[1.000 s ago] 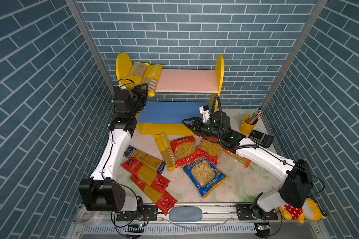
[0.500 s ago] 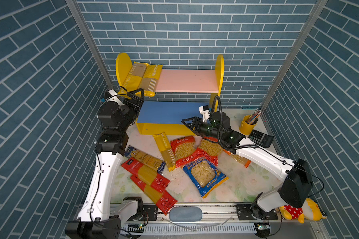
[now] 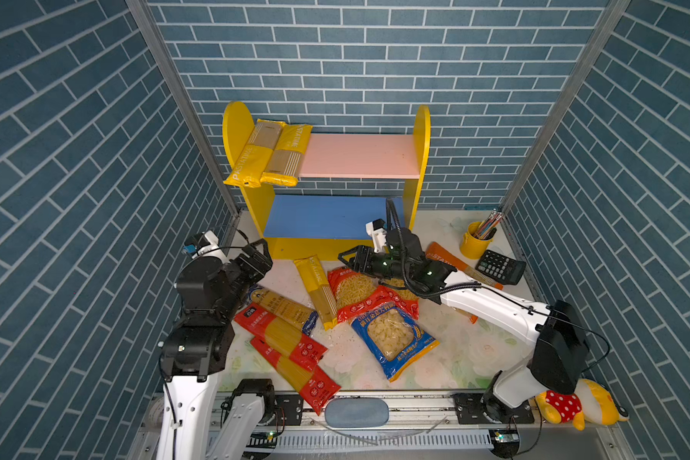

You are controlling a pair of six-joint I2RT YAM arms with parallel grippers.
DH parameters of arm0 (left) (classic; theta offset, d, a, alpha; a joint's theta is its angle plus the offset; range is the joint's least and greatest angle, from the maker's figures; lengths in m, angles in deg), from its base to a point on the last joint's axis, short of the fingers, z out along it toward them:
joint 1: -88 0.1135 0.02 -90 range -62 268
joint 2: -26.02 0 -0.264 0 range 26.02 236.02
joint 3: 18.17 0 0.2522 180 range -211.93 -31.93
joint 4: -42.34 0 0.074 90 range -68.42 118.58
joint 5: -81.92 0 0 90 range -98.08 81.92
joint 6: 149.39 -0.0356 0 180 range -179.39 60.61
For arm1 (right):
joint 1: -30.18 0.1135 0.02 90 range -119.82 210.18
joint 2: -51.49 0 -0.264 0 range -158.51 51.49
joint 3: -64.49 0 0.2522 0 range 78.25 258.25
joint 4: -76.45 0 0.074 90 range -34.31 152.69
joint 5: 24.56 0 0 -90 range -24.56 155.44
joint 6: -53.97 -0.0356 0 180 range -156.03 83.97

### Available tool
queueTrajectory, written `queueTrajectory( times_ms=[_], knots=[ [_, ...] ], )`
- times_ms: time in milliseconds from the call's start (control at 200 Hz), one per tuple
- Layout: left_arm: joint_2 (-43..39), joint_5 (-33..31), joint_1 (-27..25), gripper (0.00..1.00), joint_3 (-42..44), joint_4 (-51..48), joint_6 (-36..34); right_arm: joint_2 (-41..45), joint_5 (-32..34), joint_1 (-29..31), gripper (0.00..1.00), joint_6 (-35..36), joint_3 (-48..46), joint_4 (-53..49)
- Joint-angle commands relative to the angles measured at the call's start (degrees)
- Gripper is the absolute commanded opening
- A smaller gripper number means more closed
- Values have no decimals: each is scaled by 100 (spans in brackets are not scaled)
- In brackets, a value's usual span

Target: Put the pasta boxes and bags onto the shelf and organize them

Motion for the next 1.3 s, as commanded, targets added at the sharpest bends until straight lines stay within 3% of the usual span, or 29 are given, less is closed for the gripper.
queueTrajectory(
  times_ms=[0, 200, 335, 535, 780, 1000, 1175, 1290],
  knots=[
    [-252, 164, -141, 82, 859, 38, 192, -390, 271, 170, 49, 701, 313, -853],
    [-376, -109, -910, 82, 2262, 785, 660, -1010, 423, 354, 32, 856, 362, -1115],
    [104, -205, -1353, 83, 2776, 1427, 813, -1491, 272, 410, 29, 854, 639, -1257],
    [586, -170, -1451, 82, 3387, 2190, 1079, -2414, 454, 521, 32, 1065, 1633, -1970],
    [1083, -98, -1443, 62, 3852, 2569, 1413, -3638, 854, 479, 48, 1631, 3227, -2930],
    [1051, -167, -1426, 58, 4026, 2625, 1607, -4444, 960, 389, 56, 1792, 4284, -3705],
    [856, -197, -1345, 59, 3947, 2448, 1569, -5073, 1056, 431, 55, 1797, 4741, -4065],
    [742, -161, -1253, 59, 3868, 2302, 1521, -5244, 1022, 508, 46, 1778, 4747, -4014]
  ],
)
